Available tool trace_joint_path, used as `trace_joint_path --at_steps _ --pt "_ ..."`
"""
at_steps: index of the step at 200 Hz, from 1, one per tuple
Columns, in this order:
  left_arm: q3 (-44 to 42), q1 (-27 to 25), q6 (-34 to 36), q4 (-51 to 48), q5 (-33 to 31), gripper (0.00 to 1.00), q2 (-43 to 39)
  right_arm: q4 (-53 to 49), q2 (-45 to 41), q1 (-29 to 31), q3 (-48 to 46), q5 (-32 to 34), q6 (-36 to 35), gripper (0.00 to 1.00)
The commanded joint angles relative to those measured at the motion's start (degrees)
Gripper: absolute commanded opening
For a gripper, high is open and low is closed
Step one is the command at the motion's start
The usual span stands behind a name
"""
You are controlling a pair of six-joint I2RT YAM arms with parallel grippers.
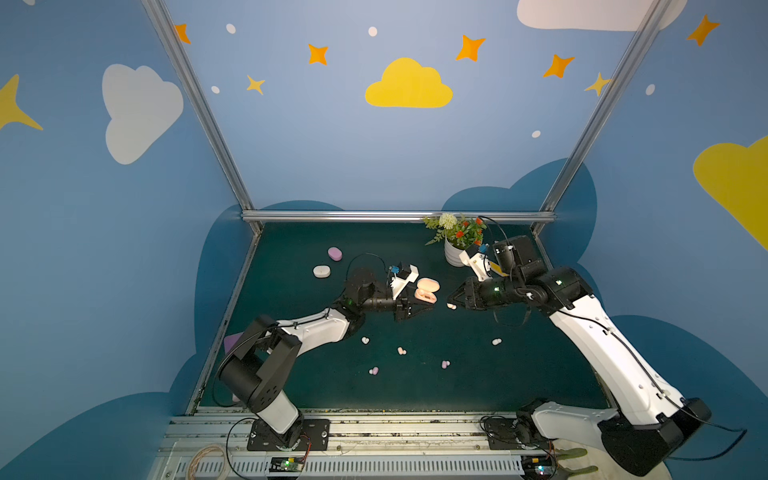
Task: Insert the wireless bluetooth earbuds into the charging case
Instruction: 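Lift the earbud with the right gripper and carry it to the open case, then press the earbud into the case slot with the right gripper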
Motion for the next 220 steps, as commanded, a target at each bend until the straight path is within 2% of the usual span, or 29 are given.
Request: trace_joint_path --at_steps 1,40,127,220 --pt "2.5 -1.4 -4.0 8.0 4.3 0.04 1.9 -0.1 -1.4 -0.4 0.6 -2.8 0.1 0.13" --pt "4.3 -2.4 -9.2 14.8 6.3 0.04 4.2 2.0 -2.6 -1.1 -0.8 -4.3 1.9 0.13" --pt "2.6 -4.6 -4.7 11.2 5.5 0.04 0.0 6.4 -2.5 -2.2 -3.2 -7.8 4.2 0.13" --pt "0.7 -5.2 -4.4 13.9 4.1 0.04 -2.4 8.0 -4.1 -2.4 -6.0 -6.9 7.3 0.15"
